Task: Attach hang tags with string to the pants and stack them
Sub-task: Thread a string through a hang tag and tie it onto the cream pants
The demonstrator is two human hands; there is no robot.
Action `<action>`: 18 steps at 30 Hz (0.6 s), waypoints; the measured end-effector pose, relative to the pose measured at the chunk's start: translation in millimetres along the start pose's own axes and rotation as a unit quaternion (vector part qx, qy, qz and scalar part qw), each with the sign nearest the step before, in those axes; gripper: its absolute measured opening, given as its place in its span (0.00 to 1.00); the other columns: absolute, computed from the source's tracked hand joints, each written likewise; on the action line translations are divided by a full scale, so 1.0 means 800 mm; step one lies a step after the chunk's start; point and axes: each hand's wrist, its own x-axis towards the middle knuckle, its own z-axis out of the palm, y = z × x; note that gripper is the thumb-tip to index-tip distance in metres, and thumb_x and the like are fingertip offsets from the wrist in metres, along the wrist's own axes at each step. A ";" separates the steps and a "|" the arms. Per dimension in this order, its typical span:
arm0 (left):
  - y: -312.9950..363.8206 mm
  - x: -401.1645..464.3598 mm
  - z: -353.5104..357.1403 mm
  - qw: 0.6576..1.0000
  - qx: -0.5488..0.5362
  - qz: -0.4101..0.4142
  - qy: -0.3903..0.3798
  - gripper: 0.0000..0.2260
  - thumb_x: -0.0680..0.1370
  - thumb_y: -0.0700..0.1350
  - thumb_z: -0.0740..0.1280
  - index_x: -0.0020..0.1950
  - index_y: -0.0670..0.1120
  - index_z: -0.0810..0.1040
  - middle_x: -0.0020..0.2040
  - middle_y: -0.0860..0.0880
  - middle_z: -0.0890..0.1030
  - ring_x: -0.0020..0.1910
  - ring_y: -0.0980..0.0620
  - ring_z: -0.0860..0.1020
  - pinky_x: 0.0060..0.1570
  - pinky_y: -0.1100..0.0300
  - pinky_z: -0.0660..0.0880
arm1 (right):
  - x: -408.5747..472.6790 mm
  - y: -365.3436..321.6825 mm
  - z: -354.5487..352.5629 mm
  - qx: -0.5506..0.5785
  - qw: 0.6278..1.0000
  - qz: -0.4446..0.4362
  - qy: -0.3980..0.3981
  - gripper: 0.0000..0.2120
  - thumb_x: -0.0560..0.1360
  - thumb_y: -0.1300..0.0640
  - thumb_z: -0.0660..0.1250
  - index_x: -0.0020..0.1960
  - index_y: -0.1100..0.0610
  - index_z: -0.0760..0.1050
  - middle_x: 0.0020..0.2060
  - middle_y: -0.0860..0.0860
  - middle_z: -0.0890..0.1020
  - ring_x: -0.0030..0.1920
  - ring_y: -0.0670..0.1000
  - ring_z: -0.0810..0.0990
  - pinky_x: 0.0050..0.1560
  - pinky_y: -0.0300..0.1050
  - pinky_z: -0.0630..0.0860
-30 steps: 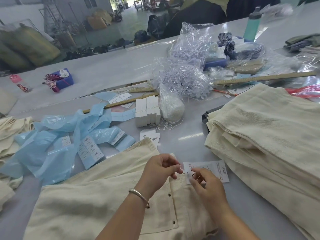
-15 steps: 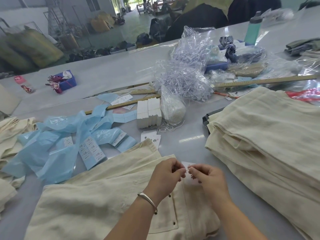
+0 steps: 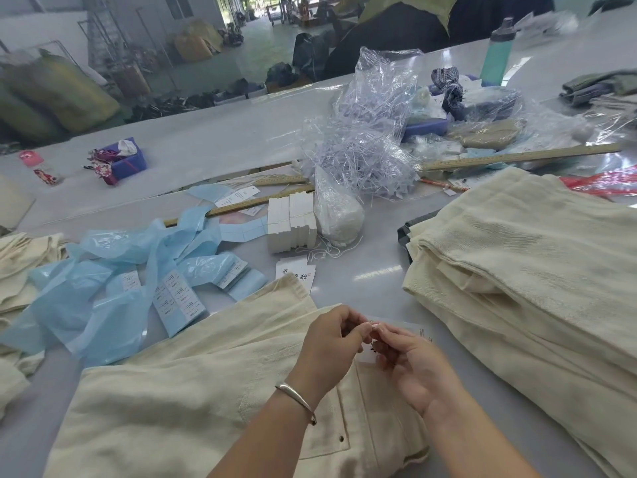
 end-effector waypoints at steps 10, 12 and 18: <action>-0.004 -0.003 0.006 0.999 0.011 0.013 0.032 0.05 0.76 0.38 0.69 0.42 0.45 0.79 0.32 0.53 0.80 0.30 0.61 0.77 0.35 0.70 0.72 | -0.006 -0.002 0.008 0.007 1.000 0.007 0.007 0.08 0.71 0.65 0.67 0.49 0.63 0.82 0.34 0.51 0.81 0.29 0.43 0.76 0.30 0.36 0.70; -0.005 -0.004 0.008 0.999 0.004 0.018 0.040 0.05 0.76 0.38 0.70 0.41 0.45 0.79 0.32 0.53 0.81 0.31 0.61 0.78 0.35 0.69 0.73 | -0.007 -0.002 0.009 -0.006 1.000 -0.013 0.022 0.07 0.73 0.65 0.67 0.48 0.62 0.82 0.36 0.52 0.82 0.32 0.45 0.76 0.33 0.38 0.68; -0.005 -0.003 0.005 0.999 -0.023 0.006 0.028 0.09 0.76 0.36 0.70 0.38 0.47 0.77 0.31 0.52 0.81 0.31 0.59 0.79 0.34 0.67 0.74 | -0.012 -0.006 0.012 -0.033 0.996 -0.056 0.053 0.03 0.68 0.66 0.72 0.38 0.60 0.82 0.32 0.53 0.81 0.33 0.49 0.76 0.35 0.40 0.69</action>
